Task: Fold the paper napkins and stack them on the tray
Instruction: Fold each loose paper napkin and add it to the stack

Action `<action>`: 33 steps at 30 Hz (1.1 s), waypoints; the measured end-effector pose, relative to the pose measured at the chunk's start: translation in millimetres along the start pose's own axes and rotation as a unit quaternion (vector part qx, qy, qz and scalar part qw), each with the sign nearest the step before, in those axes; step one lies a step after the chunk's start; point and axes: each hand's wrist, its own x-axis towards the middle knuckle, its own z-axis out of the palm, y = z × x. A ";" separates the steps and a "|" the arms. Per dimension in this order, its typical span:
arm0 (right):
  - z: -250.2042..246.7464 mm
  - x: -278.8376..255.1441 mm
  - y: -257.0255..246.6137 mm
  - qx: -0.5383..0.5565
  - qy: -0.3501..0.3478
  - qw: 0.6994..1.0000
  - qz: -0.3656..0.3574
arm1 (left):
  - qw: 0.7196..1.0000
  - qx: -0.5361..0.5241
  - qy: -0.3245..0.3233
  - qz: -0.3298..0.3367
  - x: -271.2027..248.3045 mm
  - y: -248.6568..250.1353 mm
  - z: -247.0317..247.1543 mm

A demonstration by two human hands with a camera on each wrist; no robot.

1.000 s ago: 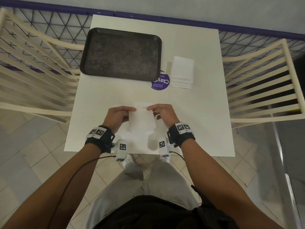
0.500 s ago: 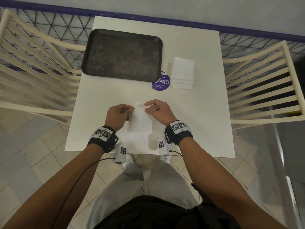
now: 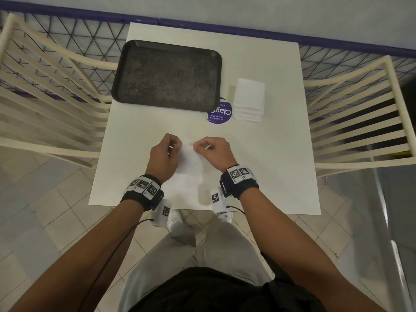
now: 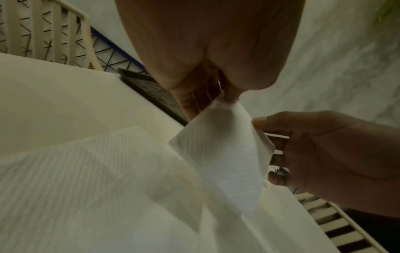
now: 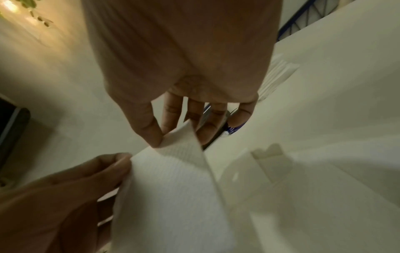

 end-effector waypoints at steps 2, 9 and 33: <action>-7.3 -2.4 4.1 0.016 -0.001 1.000 0.009 | 1.000 0.002 -0.001 0.004 -1.5 0.5 -0.5; -13.5 -3.0 10.8 0.042 -0.001 0.999 0.025 | 1.000 0.022 0.007 -0.021 -5.9 -2.9 1.0; -70.4 44.1 21.8 -0.065 0.071 0.995 0.040 | 0.991 -0.026 -0.041 -0.125 14.1 7.1 29.6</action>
